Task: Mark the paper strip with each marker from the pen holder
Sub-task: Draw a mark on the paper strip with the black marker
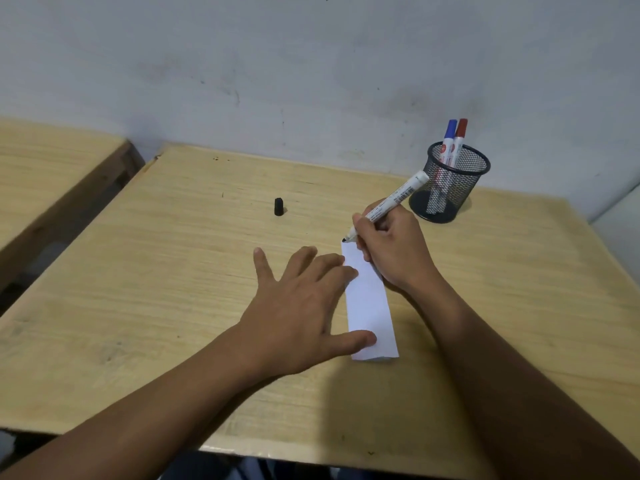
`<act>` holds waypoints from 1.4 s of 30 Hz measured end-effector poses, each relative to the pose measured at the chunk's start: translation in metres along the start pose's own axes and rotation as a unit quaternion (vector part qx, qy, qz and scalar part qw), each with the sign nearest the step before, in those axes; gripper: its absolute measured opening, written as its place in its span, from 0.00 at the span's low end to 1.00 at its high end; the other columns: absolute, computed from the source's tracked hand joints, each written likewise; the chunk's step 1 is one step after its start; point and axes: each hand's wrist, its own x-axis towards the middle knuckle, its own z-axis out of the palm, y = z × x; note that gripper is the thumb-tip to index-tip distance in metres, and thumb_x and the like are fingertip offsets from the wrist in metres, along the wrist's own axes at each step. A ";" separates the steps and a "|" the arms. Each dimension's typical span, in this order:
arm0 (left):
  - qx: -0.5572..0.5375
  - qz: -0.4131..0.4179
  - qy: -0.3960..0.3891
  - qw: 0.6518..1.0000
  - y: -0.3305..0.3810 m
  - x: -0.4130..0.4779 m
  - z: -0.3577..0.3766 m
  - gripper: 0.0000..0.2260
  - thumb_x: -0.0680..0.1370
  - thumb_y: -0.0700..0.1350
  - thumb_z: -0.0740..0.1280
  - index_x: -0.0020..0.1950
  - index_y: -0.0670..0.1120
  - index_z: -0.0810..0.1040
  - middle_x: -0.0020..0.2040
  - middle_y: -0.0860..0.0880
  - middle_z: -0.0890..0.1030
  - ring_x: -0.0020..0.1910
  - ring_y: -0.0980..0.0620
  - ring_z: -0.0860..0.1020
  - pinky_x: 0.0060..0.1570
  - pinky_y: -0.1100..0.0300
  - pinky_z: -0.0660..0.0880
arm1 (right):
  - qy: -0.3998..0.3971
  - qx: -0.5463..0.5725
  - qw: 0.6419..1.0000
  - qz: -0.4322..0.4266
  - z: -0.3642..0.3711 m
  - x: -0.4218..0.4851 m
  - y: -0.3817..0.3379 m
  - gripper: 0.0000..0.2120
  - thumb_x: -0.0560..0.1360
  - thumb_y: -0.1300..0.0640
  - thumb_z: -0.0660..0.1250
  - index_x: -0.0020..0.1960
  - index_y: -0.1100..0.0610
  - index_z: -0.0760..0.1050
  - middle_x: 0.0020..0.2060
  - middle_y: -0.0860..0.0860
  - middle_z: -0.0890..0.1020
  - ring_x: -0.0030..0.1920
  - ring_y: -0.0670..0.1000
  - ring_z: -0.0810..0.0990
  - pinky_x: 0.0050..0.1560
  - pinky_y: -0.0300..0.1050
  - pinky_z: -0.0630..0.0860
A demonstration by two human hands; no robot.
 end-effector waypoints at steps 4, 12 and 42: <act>0.017 -0.050 0.000 0.999 0.001 0.001 -0.002 0.42 0.66 0.80 0.53 0.76 0.60 0.57 0.78 0.55 0.58 0.77 0.48 0.50 0.65 0.20 0.46 | 0.002 -0.026 1.000 0.002 0.001 0.001 0.001 0.12 0.80 0.52 0.66 0.44 0.60 0.78 0.30 0.52 0.82 0.28 0.48 0.79 0.32 0.45 0.77; 0.047 -0.074 -0.026 0.996 0.000 -0.004 0.002 0.47 0.62 0.84 0.47 0.78 0.65 0.46 0.82 0.50 0.46 0.79 0.36 0.39 0.64 0.19 0.41 | 0.012 -0.077 0.997 -0.006 0.003 0.000 0.001 0.11 0.80 0.50 0.66 0.47 0.57 0.79 0.36 0.50 0.84 0.37 0.47 0.84 0.37 0.38 0.77; 0.048 -0.075 -0.041 0.995 0.001 -0.003 0.001 0.48 0.62 0.84 0.47 0.78 0.64 0.46 0.82 0.49 0.45 0.79 0.37 0.38 0.65 0.20 0.39 | -0.039 -0.079 0.996 0.004 -0.001 -0.002 -0.013 0.08 0.78 0.57 0.66 0.40 0.57 0.77 0.34 0.48 0.81 0.38 0.48 0.82 0.41 0.42 0.77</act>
